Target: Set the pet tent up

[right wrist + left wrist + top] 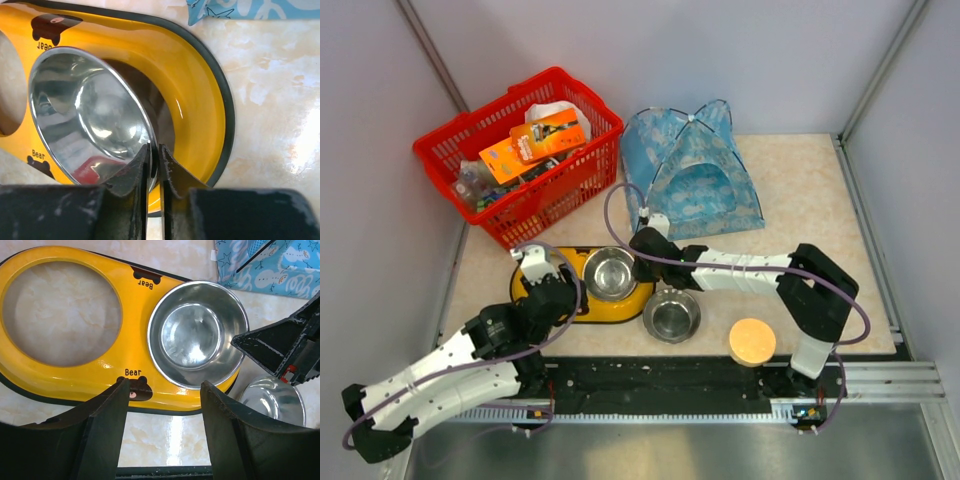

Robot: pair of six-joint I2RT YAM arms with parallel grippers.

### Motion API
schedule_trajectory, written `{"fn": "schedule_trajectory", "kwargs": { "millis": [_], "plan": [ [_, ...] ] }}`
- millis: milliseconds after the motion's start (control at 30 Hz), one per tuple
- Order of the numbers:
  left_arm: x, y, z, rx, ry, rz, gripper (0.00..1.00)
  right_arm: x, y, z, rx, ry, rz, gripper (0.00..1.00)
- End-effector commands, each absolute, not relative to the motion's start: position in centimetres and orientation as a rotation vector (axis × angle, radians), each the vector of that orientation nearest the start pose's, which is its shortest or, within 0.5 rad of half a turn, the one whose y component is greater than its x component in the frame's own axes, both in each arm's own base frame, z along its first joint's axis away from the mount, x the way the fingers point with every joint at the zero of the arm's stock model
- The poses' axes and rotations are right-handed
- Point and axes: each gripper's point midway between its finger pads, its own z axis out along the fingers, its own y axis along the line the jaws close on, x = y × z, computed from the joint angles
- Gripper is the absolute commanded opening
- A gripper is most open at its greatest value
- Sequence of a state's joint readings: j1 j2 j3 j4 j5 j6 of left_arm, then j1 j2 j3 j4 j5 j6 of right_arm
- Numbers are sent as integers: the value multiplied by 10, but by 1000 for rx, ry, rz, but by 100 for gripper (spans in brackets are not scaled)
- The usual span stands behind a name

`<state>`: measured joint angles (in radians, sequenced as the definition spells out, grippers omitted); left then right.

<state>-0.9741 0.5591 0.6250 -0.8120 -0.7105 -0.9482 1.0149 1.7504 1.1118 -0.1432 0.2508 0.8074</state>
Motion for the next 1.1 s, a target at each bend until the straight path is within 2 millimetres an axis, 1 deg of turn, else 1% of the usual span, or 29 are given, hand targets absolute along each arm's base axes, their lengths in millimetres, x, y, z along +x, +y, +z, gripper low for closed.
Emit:
{"fn": "schedule_trajectory", "kwargs": {
  "millis": [0, 67, 133, 200, 233, 333, 433, 500, 567, 600, 667, 733, 800, 867, 1000, 1067],
  "plan": [
    [183, -116, 157, -302, 2097, -343, 64, 256, 391, 86, -147, 2382, 593, 18],
    [184, -121, 156, -272, 2105, -349, 64, 253, 390, 85, -159, 2388, 591, 36],
    [183, -128, 155, -238, 2121, -370, 65, 253, 386, 91, -155, 2376, 593, 50],
    [182, -136, 153, -196, 2136, -393, 65, 252, 381, 105, -146, 2344, 607, 60],
    [182, -141, 152, -178, 2142, -407, 65, 251, 377, 112, -144, 2327, 610, 63],
    [181, -158, 147, -98, 2166, -462, 66, 249, 363, 138, -138, 2271, 631, 68],
    [176, -182, 140, 21, 2193, -554, 66, 243, 336, 152, -123, 2247, 606, 70],
    [173, -201, 135, 85, 2209, -629, 66, 240, 312, 147, -108, 2263, 573, 70],
    [168, -216, 130, 144, 2235, -684, 66, 233, 282, 131, -121, 2311, 519, 70],
    [167, -219, 125, 163, 2262, -676, 66, 230, 268, 127, -133, 2326, 486, 70],
    [167, -220, 121, 161, 2302, -646, 66, 221, 239, 113, -165, 2376, 396, 71],
    [170, -219, 120, 155, 2312, -616, 66, 208, 220, 103, -209, 2417, 345, 72],
    [173, -218, 122, 146, 2304, -599, 66, 196, 210, 97, -249, 2448, 336, 72],
    [176, -218, 126, 143, 2287, -592, 66, 187, 208, 87, -281, 2482, 344, 72],
    [181, -213, 135, 117, 2253, -580, 66, 180, 207, 72, -293, 2521, 355, 62],
    [182, -210, 139, 104, 2240, -573, 67, 178, 212, 66, -314, 2532, 379, 57]
  ]
}}
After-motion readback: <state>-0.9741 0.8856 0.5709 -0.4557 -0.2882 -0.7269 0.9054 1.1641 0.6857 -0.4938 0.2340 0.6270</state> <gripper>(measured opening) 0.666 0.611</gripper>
